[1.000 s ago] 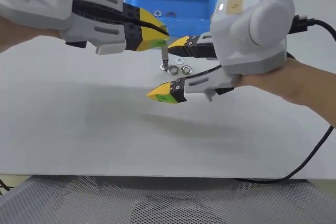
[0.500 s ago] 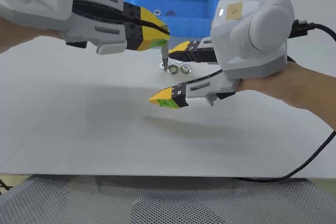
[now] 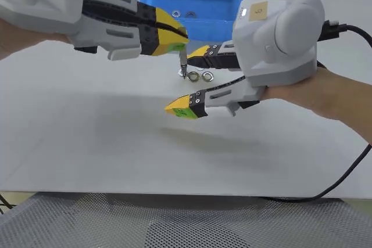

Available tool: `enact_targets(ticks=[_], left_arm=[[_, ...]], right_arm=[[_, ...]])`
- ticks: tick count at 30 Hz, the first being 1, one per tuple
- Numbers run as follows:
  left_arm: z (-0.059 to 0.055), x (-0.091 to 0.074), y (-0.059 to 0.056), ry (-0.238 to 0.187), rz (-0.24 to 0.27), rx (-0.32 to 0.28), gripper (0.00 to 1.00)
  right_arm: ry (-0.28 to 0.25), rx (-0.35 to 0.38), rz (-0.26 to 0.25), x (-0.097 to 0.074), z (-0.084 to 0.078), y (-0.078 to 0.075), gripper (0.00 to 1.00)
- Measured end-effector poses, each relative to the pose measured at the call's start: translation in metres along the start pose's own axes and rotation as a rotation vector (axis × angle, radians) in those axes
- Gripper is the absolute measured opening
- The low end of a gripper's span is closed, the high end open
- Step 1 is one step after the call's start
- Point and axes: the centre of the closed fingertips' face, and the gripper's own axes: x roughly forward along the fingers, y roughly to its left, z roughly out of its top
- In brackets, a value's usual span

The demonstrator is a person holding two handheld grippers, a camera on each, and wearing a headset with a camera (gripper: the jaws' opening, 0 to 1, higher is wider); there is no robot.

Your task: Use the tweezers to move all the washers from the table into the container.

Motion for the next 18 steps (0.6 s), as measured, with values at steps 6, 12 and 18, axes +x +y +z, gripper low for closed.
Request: enact_targets(ticks=[6,12,18], left_arm=[[-0.001,0.002,-0.002,0.005,-0.005,-0.010,0.05],[-0.004,-0.001,0.001,0.001,-0.005,-0.034,0.05],[-0.005,0.002,-0.001,0.003,-0.016,-0.059,0.06]], right_arm=[[-0.003,-0.022,-0.012,0.000,0.001,-0.003,0.45],[-0.005,-0.041,-0.019,0.002,0.006,-0.010,0.37],[-0.007,-0.055,-0.022,0.006,0.012,-0.015,0.30]])
